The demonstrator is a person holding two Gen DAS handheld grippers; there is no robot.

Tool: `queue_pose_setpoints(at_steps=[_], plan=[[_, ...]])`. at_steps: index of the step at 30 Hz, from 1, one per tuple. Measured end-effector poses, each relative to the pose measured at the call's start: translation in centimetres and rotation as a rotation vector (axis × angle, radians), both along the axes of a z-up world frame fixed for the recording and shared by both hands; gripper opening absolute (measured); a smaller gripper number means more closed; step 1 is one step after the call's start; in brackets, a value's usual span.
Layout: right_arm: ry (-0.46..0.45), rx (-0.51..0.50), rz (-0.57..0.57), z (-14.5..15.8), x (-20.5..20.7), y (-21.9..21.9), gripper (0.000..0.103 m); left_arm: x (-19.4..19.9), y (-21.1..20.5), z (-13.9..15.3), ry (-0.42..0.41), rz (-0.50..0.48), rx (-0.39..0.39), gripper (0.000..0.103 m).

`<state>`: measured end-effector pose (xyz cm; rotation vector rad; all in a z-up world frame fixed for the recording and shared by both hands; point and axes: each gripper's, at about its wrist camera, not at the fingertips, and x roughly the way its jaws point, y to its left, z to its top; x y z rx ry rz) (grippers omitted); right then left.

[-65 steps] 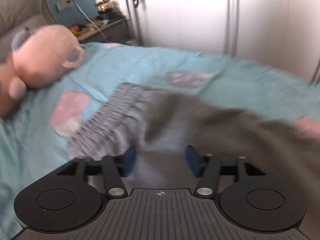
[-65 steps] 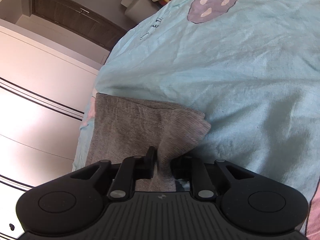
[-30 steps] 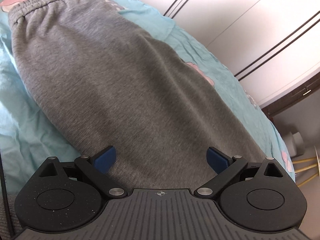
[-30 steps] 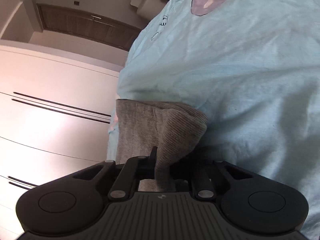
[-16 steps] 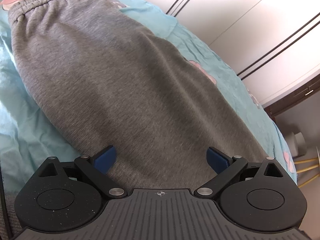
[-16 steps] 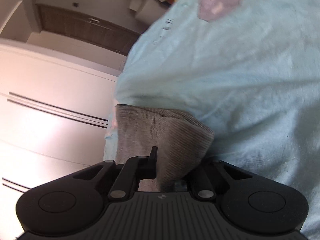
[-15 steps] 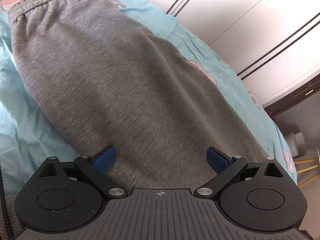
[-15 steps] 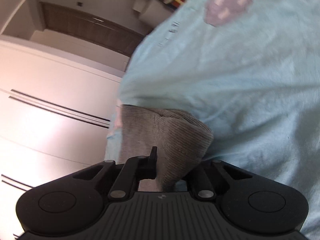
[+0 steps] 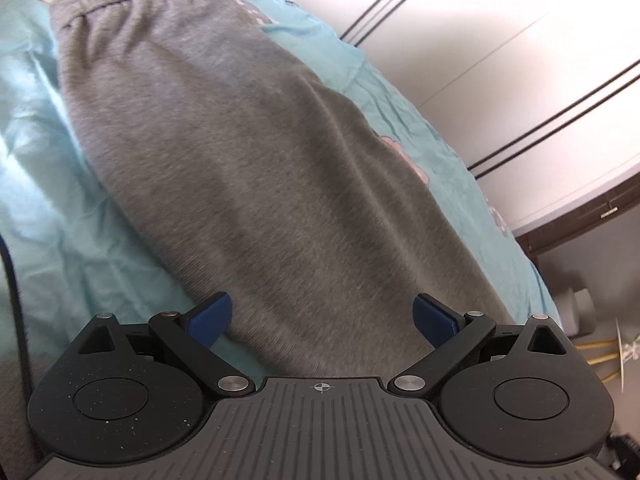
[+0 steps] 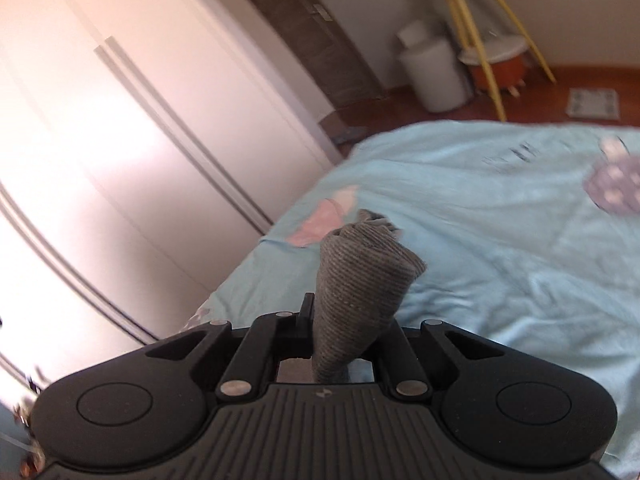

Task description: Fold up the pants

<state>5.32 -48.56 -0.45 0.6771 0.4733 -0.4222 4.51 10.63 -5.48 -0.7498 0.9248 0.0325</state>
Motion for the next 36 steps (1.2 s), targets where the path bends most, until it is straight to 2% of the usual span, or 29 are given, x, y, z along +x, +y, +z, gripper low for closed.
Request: queue_pose_setpoints(at_steps=[5, 9, 11, 13, 15, 17, 19, 22, 25, 28, 30, 32, 33, 34, 35, 36], plan=[[-0.014, -0.101, 0.224, 2.5, 4.0, 8.1, 0.009, -1.8, 0.0, 1.3, -0.056, 0.010, 0.044, 0.100], [-0.006, -0.153, 0.442, 1.7, 6.7, 16.7, 0.009, -3.0, 0.4, 1.7, -0.101, 0.003, 0.047, 0.100], [0.023, -0.171, 0.559, -0.2, 7.8, 21.1, 0.009, -3.6, 0.9, 1.8, -0.127, 0.011, 0.031, 0.100], [0.074, -0.142, 0.642, -3.1, 8.2, 25.0, 0.009, -3.9, 1.5, 1.7, -0.139, 0.023, 0.017, 0.100], [0.170, -0.118, 0.707, -6.8, 8.9, 28.0, 0.009, -3.6, 1.7, 1.5, -0.127, 0.027, 0.013, 0.100], [0.272, -0.124, 0.712, -9.9, 8.9, 30.2, 0.010, -3.3, 1.7, 1.4, -0.114, 0.028, 0.014, 0.100], [0.269, -0.154, 0.693, -10.5, 8.7, 30.6, 0.010, -3.1, 1.7, 1.3, -0.109, 0.025, 0.016, 0.100], [0.243, -0.081, 0.653, -9.1, 9.3, 29.5, 0.010, -2.9, 1.9, 1.0, -0.104, 0.020, 0.001, 0.100], [0.172, -0.094, 0.634, -6.9, 8.7, 30.0, 0.009, -2.5, 2.1, 0.6, -0.092, 0.028, -0.017, 0.100], [0.105, -0.122, 0.672, -5.7, 7.8, 31.7, 0.010, -2.5, 2.2, 0.6, -0.093, 0.027, -0.020, 0.100], [0.148, -0.118, 0.757, -6.9, 7.8, 32.5, 0.010, -2.5, 2.1, 0.6, -0.089, 0.024, -0.015, 0.100], [0.283, -0.144, 0.820, -9.3, 8.1, 33.3, 0.012, -2.4, 1.9, 0.6, -0.079, 0.016, -0.003, 0.100], [0.306, -0.134, 0.829, -9.9, 8.0, 33.2, 0.013, -2.3, 1.8, 0.6, -0.074, 0.012, 0.003, 0.100], [0.286, -0.112, 0.817, -9.6, 7.6, 32.9, 0.014, -2.1, 1.7, 0.6, -0.067, 0.006, 0.011, 0.100], [0.279, -0.065, 0.800, -9.0, 7.4, 32.4, 0.021, -2.0, 1.6, 0.6, -0.059, 0.000, 0.018, 0.100], [0.279, 0.006, 0.781, -8.5, 7.2, 31.7, 0.038, -1.8, 1.5, 0.7, -0.051, -0.009, 0.027, 0.100]])
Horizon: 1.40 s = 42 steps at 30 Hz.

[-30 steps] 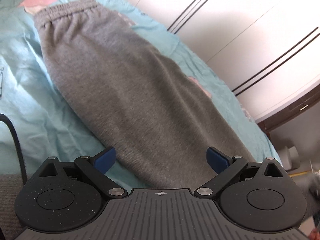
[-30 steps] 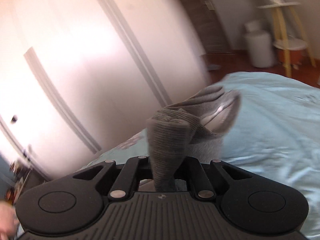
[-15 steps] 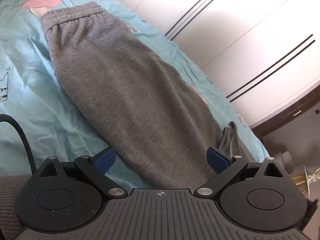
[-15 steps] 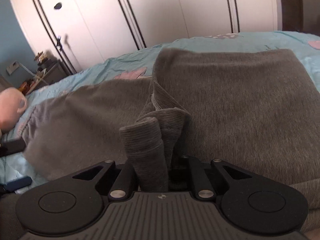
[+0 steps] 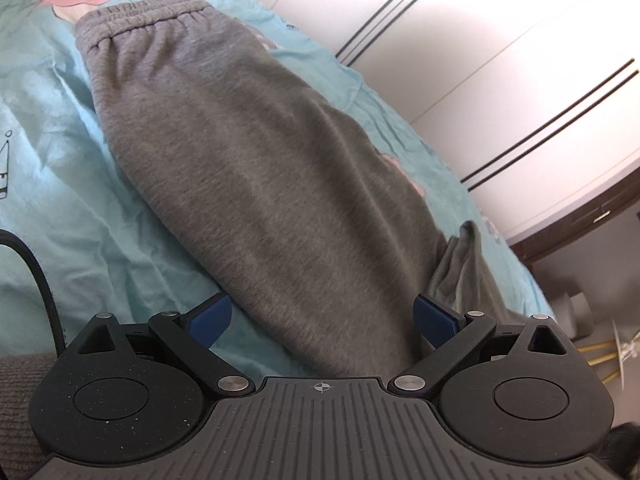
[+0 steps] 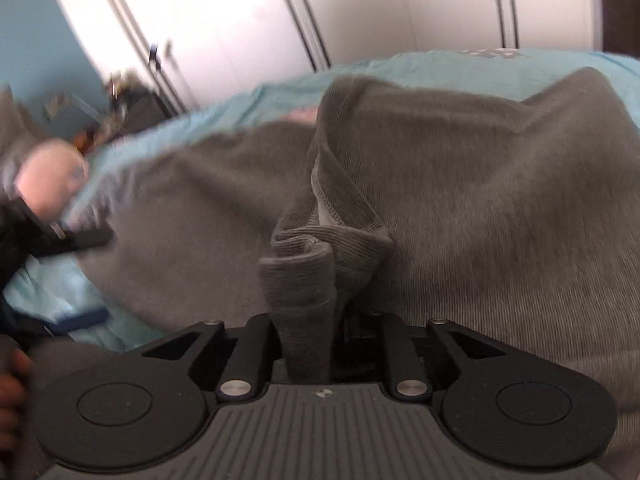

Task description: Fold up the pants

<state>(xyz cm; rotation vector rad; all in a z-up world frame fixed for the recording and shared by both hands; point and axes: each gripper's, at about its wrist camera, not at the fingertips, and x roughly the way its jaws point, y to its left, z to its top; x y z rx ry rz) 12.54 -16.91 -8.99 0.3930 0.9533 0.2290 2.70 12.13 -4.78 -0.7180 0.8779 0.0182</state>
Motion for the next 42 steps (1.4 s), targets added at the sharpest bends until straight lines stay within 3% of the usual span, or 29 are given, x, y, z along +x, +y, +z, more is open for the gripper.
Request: queue_pose_setpoints(at_steps=[1, 3, 6, 9, 11, 13, 14, 16, 18, 21, 23, 27, 29, 32, 35, 37, 38, 41, 42], plan=[[0.008, 0.075, -0.043, 0.6, -0.6, -1.1, 0.049, 0.2, -0.1, 0.1, 0.009, -0.020, 0.007, 0.100], [-0.028, 0.205, -0.141, 1.9, -2.2, -3.4, 0.078, 0.9, -0.8, 0.5, 0.021, -0.078, 0.018, 0.100], [-0.065, 0.315, -0.280, 3.1, -5.0, -7.1, 0.088, 2.1, -3.2, 1.2, 0.001, -0.204, 0.039, 0.100], [-0.044, 0.410, -0.461, 3.5, -7.6, -10.8, 0.089, 3.8, -6.1, 0.8, 0.013, -0.336, -0.049, 0.100], [-0.024, 0.487, -0.530, 3.3, -9.0, -12.3, 0.092, 5.4, -8.0, -0.3, 0.103, -0.380, -0.094, 0.100], [0.005, 0.498, -0.549, 3.1, -9.9, -12.7, 0.093, 6.8, -9.2, -1.4, 0.192, -0.380, -0.102, 0.100], [0.012, 0.483, -0.562, 3.0, -10.3, -12.6, 0.093, 7.2, -9.5, -1.7, 0.196, -0.389, -0.115, 0.100], [0.012, 0.469, -0.574, 2.6, -11.1, -12.9, 0.093, 7.8, -9.9, -1.7, 0.183, -0.419, -0.116, 0.095], [0.023, 0.467, -0.576, 2.1, -10.6, -12.9, 0.093, 8.2, -10.1, -1.7, 0.172, -0.457, -0.119, 0.078], [0.071, 0.454, -0.592, 0.6, -9.8, -13.2, 0.093, 8.3, -9.7, -2.4, 0.143, -0.482, -0.142, 0.077], [0.091, 0.469, -0.600, -0.3, -9.2, -13.2, 0.093, 8.3, -9.6, -3.1, 0.129, -0.495, -0.165, 0.070], [0.042, 0.479, -0.583, -0.9, -8.5, -13.4, 0.093, 8.5, -9.1, -3.5, 0.079, -0.516, -0.233, 0.062], [-0.009, 0.479, -0.599, -0.8, -8.7, -13.7, 0.093, 8.8, -9.4, -3.8, 0.085, -0.540, -0.211, 0.062], [0.005, 0.505, -0.636, -1.9, -8.4, -14.2, 0.093, 9.5, -11.1, -4.7, 0.120, -0.574, -0.136, 0.060], [-0.031, 0.518, -0.630, -1.9, -8.3, -14.1, 0.093, 9.5, -11.2, -4.6, 0.108, -0.551, -0.132, 0.057], [-0.066, 0.471, -0.612, -1.4, -8.0, -13.8, 0.089, 9.2, -11.0, -4.6, 0.096, -0.514, -0.107, 0.037], [-0.068, 0.438, -0.610, -1.3, -7.8, -13.6, 0.079, 9.0, -10.7, -4.6, 0.096, -0.499, -0.083, 0.019], [-0.005, 0.417, -0.659, -2.0, -7.5, -13.8, 0.036, 8.4, -10.0, -4.5, 0.092, -0.485, -0.110, 0.016], [0.020, 0.441, -0.690, -2.6, -7.5, -14.0, 0.033, 8.1, -9.8, -4.3, 0.080, -0.486, -0.105, 0.016]])
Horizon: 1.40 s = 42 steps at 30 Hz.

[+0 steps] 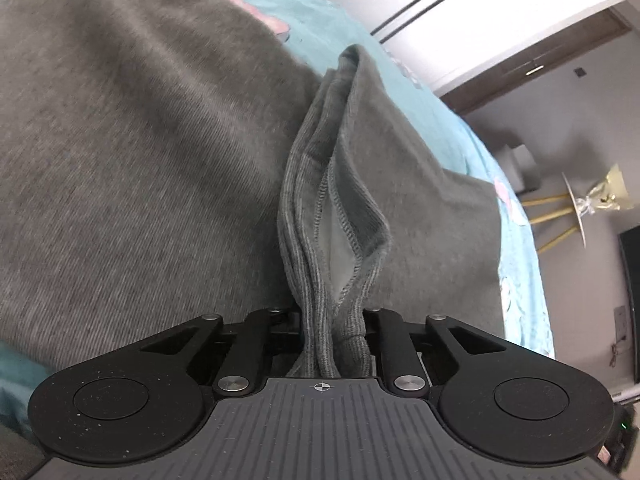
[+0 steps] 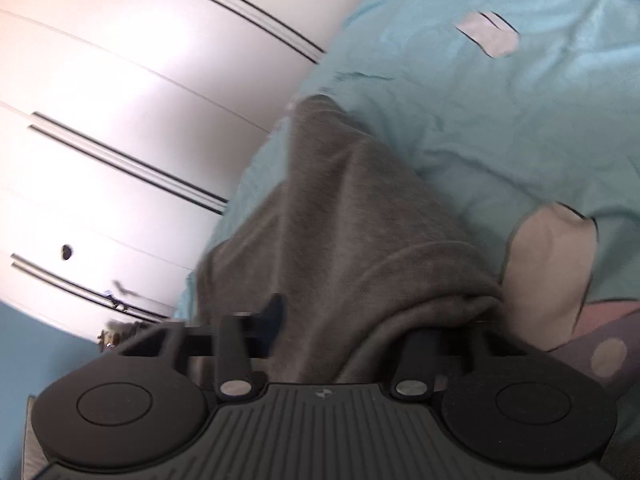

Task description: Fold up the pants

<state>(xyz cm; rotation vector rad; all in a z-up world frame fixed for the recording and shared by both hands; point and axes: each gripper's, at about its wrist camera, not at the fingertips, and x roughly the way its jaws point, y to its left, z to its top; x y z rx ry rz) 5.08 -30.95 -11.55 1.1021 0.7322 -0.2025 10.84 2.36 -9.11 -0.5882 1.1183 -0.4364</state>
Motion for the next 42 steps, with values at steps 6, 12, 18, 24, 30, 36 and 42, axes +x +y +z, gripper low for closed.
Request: queue_pose_setpoints(at_steps=[6, 12, 18, 24, 30, 36, 42], plan=[[-0.024, 0.164, -0.077, -1.9, 0.0, -0.9, 0.062, -1.6, 1.1, 1.1, -0.057, 0.041, 0.019, 0.014], [-0.038, 0.268, -0.128, -2.8, -0.2, -2.2, 0.066, -2.1, 1.8, 1.4, -0.062, 0.078, 0.033, 0.014], [-0.105, -0.009, -0.068, 0.8, -0.8, -0.8, 0.011, -4.0, 1.4, 3.4, -0.200, 0.113, 0.120, 0.015], [0.125, -0.197, -0.015, 0.8, 0.2, 0.5, 0.016, -3.2, -0.7, 1.5, -0.098, 0.099, 0.335, 0.032], [0.182, -0.072, 0.053, 2.6, -0.8, -0.7, 0.055, -3.5, 3.5, 2.2, -0.070, 0.227, 0.142, 0.057], [-0.066, -0.127, 0.125, 7.0, -2.5, -1.5, 0.062, -2.3, 5.4, 4.0, -0.169, 0.291, 0.130, 0.068], [-0.077, -0.273, 0.098, 5.6, 2.6, -0.7, 0.062, 0.8, 4.3, 5.7, -0.298, 0.165, 0.205, 0.074]])
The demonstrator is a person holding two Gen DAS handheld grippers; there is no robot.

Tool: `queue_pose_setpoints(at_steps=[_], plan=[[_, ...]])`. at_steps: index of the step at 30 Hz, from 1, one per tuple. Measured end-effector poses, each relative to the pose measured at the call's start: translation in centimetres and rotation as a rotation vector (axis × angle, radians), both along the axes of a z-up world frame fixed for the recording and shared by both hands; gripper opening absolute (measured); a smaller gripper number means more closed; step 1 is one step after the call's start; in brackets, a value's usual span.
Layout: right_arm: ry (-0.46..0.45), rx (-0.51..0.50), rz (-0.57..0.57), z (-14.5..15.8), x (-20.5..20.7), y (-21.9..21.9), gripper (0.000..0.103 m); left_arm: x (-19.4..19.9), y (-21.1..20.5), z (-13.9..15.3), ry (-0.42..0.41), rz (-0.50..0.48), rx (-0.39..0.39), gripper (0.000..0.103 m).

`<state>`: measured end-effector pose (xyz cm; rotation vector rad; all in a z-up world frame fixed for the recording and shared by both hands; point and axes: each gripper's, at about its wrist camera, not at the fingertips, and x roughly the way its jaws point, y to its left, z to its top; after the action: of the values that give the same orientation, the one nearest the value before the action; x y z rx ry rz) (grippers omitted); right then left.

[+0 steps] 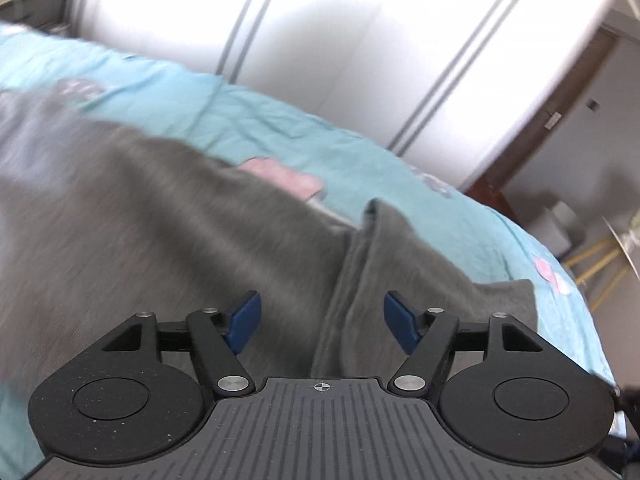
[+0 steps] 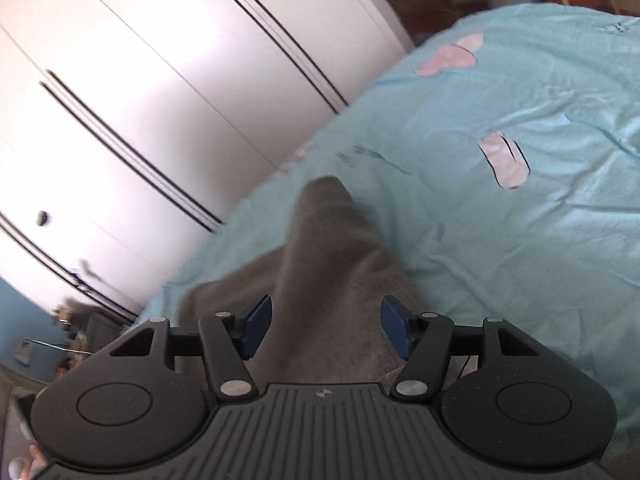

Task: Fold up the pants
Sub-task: 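Open both tools and release the folded sweatpants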

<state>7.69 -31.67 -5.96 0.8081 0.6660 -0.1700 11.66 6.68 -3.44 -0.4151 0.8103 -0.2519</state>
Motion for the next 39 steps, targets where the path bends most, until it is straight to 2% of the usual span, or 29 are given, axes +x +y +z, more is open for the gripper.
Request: queue_pose_setpoints(at_steps=[1, 2, 4, 6, 7, 9, 11, 15, 18, 20, 24, 27, 29, 31, 32, 33, 36, 38, 39], plan=[[-0.024, -0.001, 0.028, -0.5, 0.9, 0.4, 0.062, 0.8, -0.2, -0.1, 0.013, -0.015, -0.009, 0.074], [-0.018, -0.062, 0.049, -0.5, 1.4, 1.1, 0.062, 1.5, -0.7, -0.3, 0.025, -0.037, -0.013, 0.074], [0.066, -0.286, 0.097, -1.2, 3.0, 2.9, 0.058, 2.7, -2.3, -0.5, 0.039, -0.076, 0.014, 0.070], [0.158, -0.461, 0.116, -2.6, 3.8, 3.7, 0.040, 4.3, -3.8, -1.2, 0.063, -0.102, 0.062, 0.058], [0.189, -0.470, 0.091, -3.1, 3.9, 3.3, 0.037, 5.1, -4.3, -1.5, 0.080, -0.120, 0.072, 0.056], [0.176, -0.364, 0.046, -3.6, 3.7, 1.4, 0.037, 6.3, -4.9, -2.5, 0.113, -0.139, 0.061, 0.052], [0.178, -0.326, 0.012, -4.1, 4.0, 0.4, 0.037, 6.8, -5.6, -2.9, 0.108, -0.152, 0.069, 0.050], [0.190, -0.361, 0.011, -4.5, 3.6, 0.5, 0.038, 6.3, -6.5, -3.1, 0.063, -0.187, 0.105, 0.034], [0.217, -0.358, 0.002, -4.8, 3.8, 0.6, 0.046, 6.6, -6.0, -3.4, 0.061, -0.164, 0.058, 0.021], [0.216, -0.336, -0.008, -5.0, 3.9, 0.2, 0.048, 6.0, -6.0, -3.1, 0.040, -0.143, 0.055, 0.019], [0.215, -0.324, -0.018, -4.9, 3.8, -0.1, 0.053, 3.9, -6.9, -1.6, -0.072, -0.112, 0.142, 0.017], [0.209, -0.311, -0.026, -4.8, 3.6, -0.4, 0.056, 2.2, -6.5, -0.6, -0.136, -0.043, 0.169, 0.017], [0.202, -0.291, -0.027, -4.8, 3.4, -0.6, 0.058, 2.5, -6.4, -1.1, -0.113, -0.020, 0.197, 0.019], [0.209, -0.304, -0.016, -4.9, 3.5, -0.4, 0.059, 3.8, -6.9, -2.6, -0.054, -0.004, 0.283, 0.027], [0.214, -0.315, -0.010, -4.9, 3.6, -0.3, 0.060, 4.1, -6.9, -2.8, -0.046, -0.002, 0.294, 0.036], [0.214, -0.321, -0.007, -4.9, 3.6, -0.2, 0.062, 4.0, -6.7, -2.5, -0.049, 0.009, 0.294, 0.047], [0.210, -0.309, -0.016, -4.8, 3.4, -0.4, 0.063, 2.5, -5.9, -0.5, -0.129, 0.061, 0.301, 0.063], [0.212, -0.298, -0.023, -4.9, 3.2, -0.6, 0.065, 1.4, -5.7, 0.7, -0.172, 0.032, 0.278, 0.068], [0.213, -0.297, -0.023, -4.9, 3.2, -0.6, 0.066, 1.1, -5.7, 1.1, -0.167, -0.007, 0.251, 0.069]])
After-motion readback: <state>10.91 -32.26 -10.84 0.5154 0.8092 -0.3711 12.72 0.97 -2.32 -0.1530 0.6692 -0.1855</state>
